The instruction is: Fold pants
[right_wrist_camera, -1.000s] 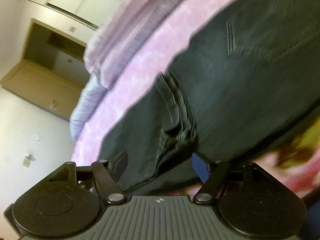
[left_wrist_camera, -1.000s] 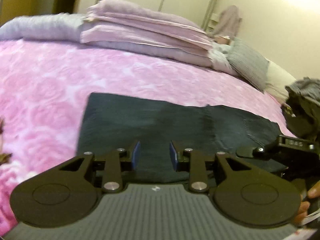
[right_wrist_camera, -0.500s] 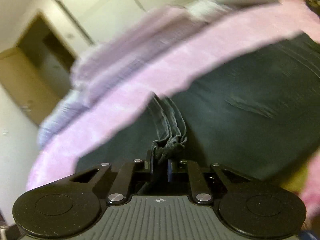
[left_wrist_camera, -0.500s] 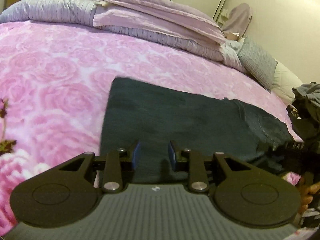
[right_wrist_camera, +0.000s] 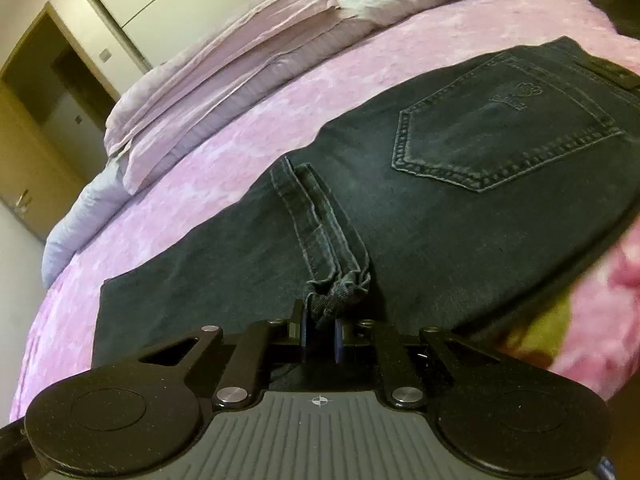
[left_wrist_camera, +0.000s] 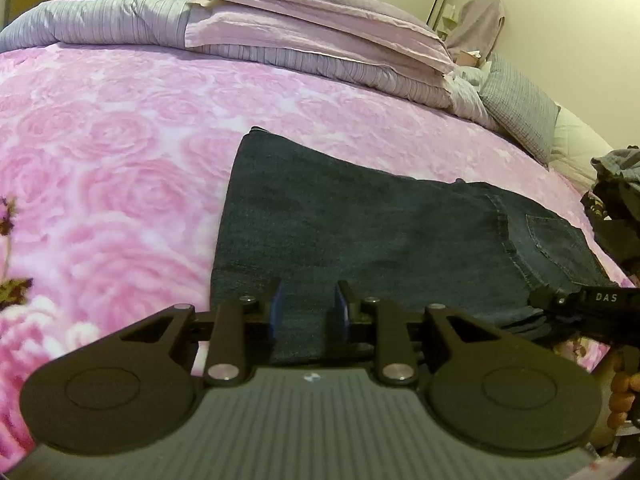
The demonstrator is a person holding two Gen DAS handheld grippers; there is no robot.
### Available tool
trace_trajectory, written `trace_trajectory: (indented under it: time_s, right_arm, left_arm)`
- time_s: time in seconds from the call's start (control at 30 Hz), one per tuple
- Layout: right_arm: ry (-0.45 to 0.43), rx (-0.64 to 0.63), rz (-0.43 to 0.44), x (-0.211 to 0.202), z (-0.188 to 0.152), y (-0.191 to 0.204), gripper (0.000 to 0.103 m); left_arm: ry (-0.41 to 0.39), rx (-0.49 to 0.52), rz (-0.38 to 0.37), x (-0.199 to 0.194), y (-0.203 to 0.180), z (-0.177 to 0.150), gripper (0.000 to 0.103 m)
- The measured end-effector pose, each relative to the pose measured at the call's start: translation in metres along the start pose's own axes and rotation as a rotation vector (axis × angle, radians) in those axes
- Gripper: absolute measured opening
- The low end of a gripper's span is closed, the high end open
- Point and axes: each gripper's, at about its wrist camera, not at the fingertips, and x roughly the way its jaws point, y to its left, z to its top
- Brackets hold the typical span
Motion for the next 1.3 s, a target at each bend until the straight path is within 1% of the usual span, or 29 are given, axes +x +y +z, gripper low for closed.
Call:
trace_trajectory:
  time_s: [0.07, 0.13, 0.17, 0.2, 0.23, 0.3, 0.33, 0.37, 0.4, 0.43, 0.47, 0.5, 0.53, 0.6, 0.63, 0.67, 0.7, 0.73, 0.8, 0.83, 0.9, 0.97, 1.07, 1.1, 1.13, 1.2, 1.23, 1.27, 1.3]
  right_arm:
    - [0.027, -0.057, -0.026, 0.005, 0.0, 0.006, 0.009]
    - [0.073, -0.074, -0.005, 0.01, 0.005, 0.0, 0.01]
    - [0.093, -0.06, -0.003, 0.008, 0.012, -0.002, 0.02]
    - [0.091, -0.055, -0.035, 0.003, 0.018, -0.002, 0.036]
    - [0.05, -0.071, -0.083, -0.005, 0.024, 0.001, 0.042]
    - [-0.078, -0.167, -0.185, -0.018, 0.033, 0.011, 0.044]
    - [-0.137, -0.223, -0.211, -0.019, 0.039, 0.017, 0.044]
    - [-0.159, -0.256, -0.18, -0.016, 0.045, 0.02, 0.044]
    - [-0.156, -0.272, -0.121, -0.01, 0.051, 0.023, 0.043]
    - [-0.134, -0.291, -0.058, 0.0, 0.059, 0.027, 0.042]
    - [-0.106, -0.328, -0.023, 0.012, 0.063, 0.033, 0.033]
    - [-0.096, -0.366, -0.007, 0.023, 0.065, 0.039, 0.021]
    - [-0.088, -0.407, 0.004, 0.037, 0.066, 0.045, 0.019]
    - [-0.08, -0.471, 0.009, 0.063, 0.067, 0.051, 0.015]
    - [-0.064, -0.49, 0.001, 0.077, 0.066, 0.05, 0.015]
    - [-0.013, -0.515, -0.027, 0.096, 0.063, 0.048, 0.014]
    - [0.043, -0.535, -0.063, 0.116, 0.06, 0.043, 0.012]
    - [0.021, -0.541, -0.05, 0.118, 0.057, 0.039, 0.012]
    - [0.024, -0.558, -0.045, 0.11, 0.055, 0.039, 0.012]
    - [0.024, -0.554, -0.048, 0.102, 0.055, 0.037, 0.012]
    - [0.007, -0.523, -0.038, 0.077, 0.053, 0.031, 0.012]
    - [-0.012, -0.507, -0.01, 0.043, 0.047, 0.025, 0.012]
    - [0.009, -0.542, 0.03, -0.003, 0.022, 0.027, 0.012]
    - [0.023, -0.556, 0.037, -0.012, 0.012, 0.03, 0.012]
    - [0.035, -0.575, 0.02, -0.015, 0.001, 0.029, 0.012]
    - [0.07, -0.598, -0.03, -0.005, -0.012, 0.025, 0.012]
    - [0.079, -0.593, -0.035, 0.002, -0.016, 0.022, 0.012]
    - [0.064, -0.596, -0.031, 0.003, -0.017, 0.021, 0.012]
    - [0.073, -0.602, -0.041, 0.003, -0.016, 0.023, 0.013]
  left_arm:
    - [0.012, 0.008, 0.002, 0.002, 0.001, 0.001, 0.022]
    - [0.024, 0.0, -0.003, 0.001, 0.001, 0.004, 0.022]
    - [0.031, -0.004, -0.002, 0.0, 0.002, 0.007, 0.022]
    - [0.024, -0.006, 0.003, -0.003, 0.004, 0.012, 0.022]
    - [0.009, -0.008, 0.008, -0.006, 0.006, 0.017, 0.022]
    - [-0.014, -0.007, 0.023, -0.005, 0.011, 0.031, 0.022]
    - [-0.022, -0.002, 0.031, -0.002, 0.013, 0.039, 0.022]
    - [-0.032, 0.007, 0.043, 0.004, 0.014, 0.048, 0.022]
    - [-0.041, 0.019, 0.046, 0.01, 0.014, 0.056, 0.022]
    - [-0.055, 0.029, 0.04, 0.018, 0.013, 0.064, 0.022]
    - [-0.059, 0.033, 0.037, 0.029, 0.012, 0.072, 0.022]
    - [-0.057, 0.033, 0.037, 0.039, 0.011, 0.079, 0.022]
    - [-0.061, 0.037, 0.034, 0.051, 0.01, 0.085, 0.022]
    - [-0.058, 0.055, 0.053, 0.074, 0.009, 0.092, 0.022]
    - [-0.035, 0.06, 0.076, 0.087, 0.01, 0.093, 0.022]
    - [0.003, 0.062, 0.098, 0.102, 0.012, 0.093, 0.022]
    - [0.025, 0.062, 0.103, 0.114, 0.016, 0.091, 0.022]
    - [0.009, 0.064, 0.101, 0.117, 0.018, 0.088, 0.022]
    - [0.003, 0.067, 0.102, 0.112, 0.018, 0.087, 0.022]
    - [0.009, 0.061, 0.116, 0.104, 0.017, 0.087, 0.022]
    - [0.008, 0.054, 0.125, 0.084, 0.015, 0.081, 0.019]
    - [-0.001, 0.044, 0.11, 0.056, 0.01, 0.066, 0.019]
    - [0.017, 0.028, 0.101, 0.018, 0.001, 0.036, 0.019]
    - [0.026, 0.025, 0.098, 0.01, -0.002, 0.025, 0.019]
    - [0.038, 0.022, 0.1, 0.005, -0.004, 0.015, 0.019]
    - [0.043, 0.039, 0.114, 0.001, -0.01, -0.003, 0.02]
    - [0.034, 0.054, 0.129, -0.001, -0.014, -0.007, 0.02]
    - [0.026, 0.069, 0.15, -0.003, -0.019, -0.009, 0.02]
    - [0.032, 0.078, 0.171, -0.004, -0.024, -0.008, 0.02]
